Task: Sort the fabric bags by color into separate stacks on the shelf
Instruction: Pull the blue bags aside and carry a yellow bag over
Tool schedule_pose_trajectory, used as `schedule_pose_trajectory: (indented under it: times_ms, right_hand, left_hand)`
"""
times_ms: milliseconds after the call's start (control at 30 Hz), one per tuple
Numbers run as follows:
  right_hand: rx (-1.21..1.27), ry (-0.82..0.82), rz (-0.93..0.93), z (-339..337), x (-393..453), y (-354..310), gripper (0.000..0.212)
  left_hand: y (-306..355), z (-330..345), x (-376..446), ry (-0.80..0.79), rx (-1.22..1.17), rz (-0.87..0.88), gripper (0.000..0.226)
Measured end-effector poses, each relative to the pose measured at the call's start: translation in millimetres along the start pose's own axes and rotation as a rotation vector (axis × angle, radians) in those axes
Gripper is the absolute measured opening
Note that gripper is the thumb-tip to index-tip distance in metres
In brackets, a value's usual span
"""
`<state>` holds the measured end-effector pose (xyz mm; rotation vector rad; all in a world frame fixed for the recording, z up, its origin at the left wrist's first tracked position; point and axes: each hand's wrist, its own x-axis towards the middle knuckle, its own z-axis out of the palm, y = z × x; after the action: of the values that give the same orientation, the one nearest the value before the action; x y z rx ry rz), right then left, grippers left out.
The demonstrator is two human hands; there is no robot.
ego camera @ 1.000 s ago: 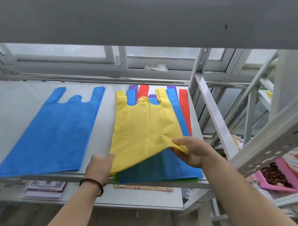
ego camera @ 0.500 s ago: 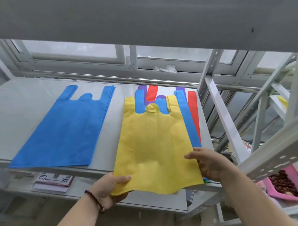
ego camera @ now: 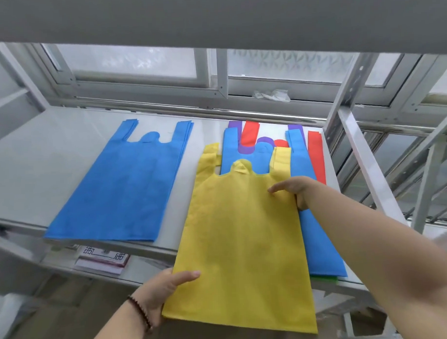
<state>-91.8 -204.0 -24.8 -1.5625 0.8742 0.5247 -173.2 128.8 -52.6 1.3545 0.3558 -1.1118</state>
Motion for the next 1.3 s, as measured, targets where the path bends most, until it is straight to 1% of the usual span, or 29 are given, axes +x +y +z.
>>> schedule_pose_trajectory:
  times_ms: [67, 100, 133, 233, 267, 367, 400, 467, 600, 700, 767, 833, 867, 900, 967, 1000, 1067, 1167, 1200, 1233, 1300]
  right_hand:
    - [0.003, -0.016, -0.02, 7, -8, 2, 0.048]
    - [0.006, -0.018, -0.035, 8, -12, 5, 0.044]
    - [0.01, -0.018, -0.052, 8, -14, 9, 0.043]
    - [0.075, 0.008, -0.125, 6, -28, 21, 0.038]
    - [0.098, 0.038, -0.16, 5, -34, 25, 0.037]
    - [0.177, 0.067, -0.254, 2, -57, 36, 0.036]
    - [0.197, 0.066, -0.28, 2, -66, 41, 0.035]
    - [0.239, 0.066, -0.325, 4, -89, 51, 0.031]
    - [0.364, 0.124, -0.385, 19, -139, 84, 0.03]
    - [0.437, 0.193, -0.407, 33, -175, 116, 0.03]
    - [0.478, 0.243, -0.42, 41, -198, 140, 0.036]
    - [0.52, 0.315, -0.444, 47, -224, 164, 0.049]
    - [0.527, 0.357, -0.45, 48, -237, 176, 0.055]
    - [0.532, 0.395, -0.455, 48, -250, 189, 0.057]
    - [0.568, 0.458, -0.472, 47, -279, 216, 0.044]
    - [0.592, 0.49, -0.475, 44, -293, 230, 0.037]
    - [0.627, 0.561, -0.461, 38, -322, 257, 0.03]
    - [0.666, 0.68, -0.434, 23, -360, 292, 0.033]
    - [0.679, 0.716, -0.422, 17, -371, 302, 0.028]
    - [0.692, 0.744, -0.416, 10, -383, 311, 0.023]
    - [0.713, 0.769, -0.412, -7, -401, 328, 0.021]
  left_hand:
    - [4, 2, 3, 0.044, 0.059, 0.012, 0.053]
    - [5, 3, 4, 0.061, 0.092, 0.017, 0.055]
    - [6, 4, 4, 0.073, 0.127, 0.018, 0.055]
    - [4, 3, 7, 0.076, 0.174, 0.049, 0.042]
    - [3, 2, 5, 0.078, 0.187, 0.075, 0.046]
    - [1, -4, -4, 0.082, 0.281, 0.171, 0.085]
    - [0, -7, -8, 0.079, 0.326, 0.201, 0.095]
    - [-3, -13, -18, 0.058, 0.388, 0.251, 0.099]
    - [-13, -30, -43, -0.053, 0.49, 0.291, 0.11]
    - [-19, -36, -64, -0.142, 0.567, 0.31, 0.106]
    - [-27, -37, -73, -0.216, 0.605, 0.299, 0.093]
    - [-36, -34, -81, -0.272, 0.595, 0.274, 0.066]
    - [-41, -32, -82, -0.296, 0.596, 0.265, 0.064]
    - [-47, -28, -82, -0.321, 0.604, 0.251, 0.073]
    - [-61, -16, -80, -0.371, 0.656, 0.236, 0.093]
    - [-66, -8, -80, -0.4, 0.672, 0.234, 0.096]
    - [-77, 14, -84, -0.482, 0.679, 0.219, 0.101]
    - [-91, 55, -94, -0.582, 0.745, 0.229, 0.108]
    - [-94, 68, -95, -0.611, 0.763, 0.223, 0.108]
    - [-98, 83, -98, -0.636, 0.778, 0.217, 0.109]
    - [-104, 112, -99, -0.668, 0.825, 0.209, 0.108]
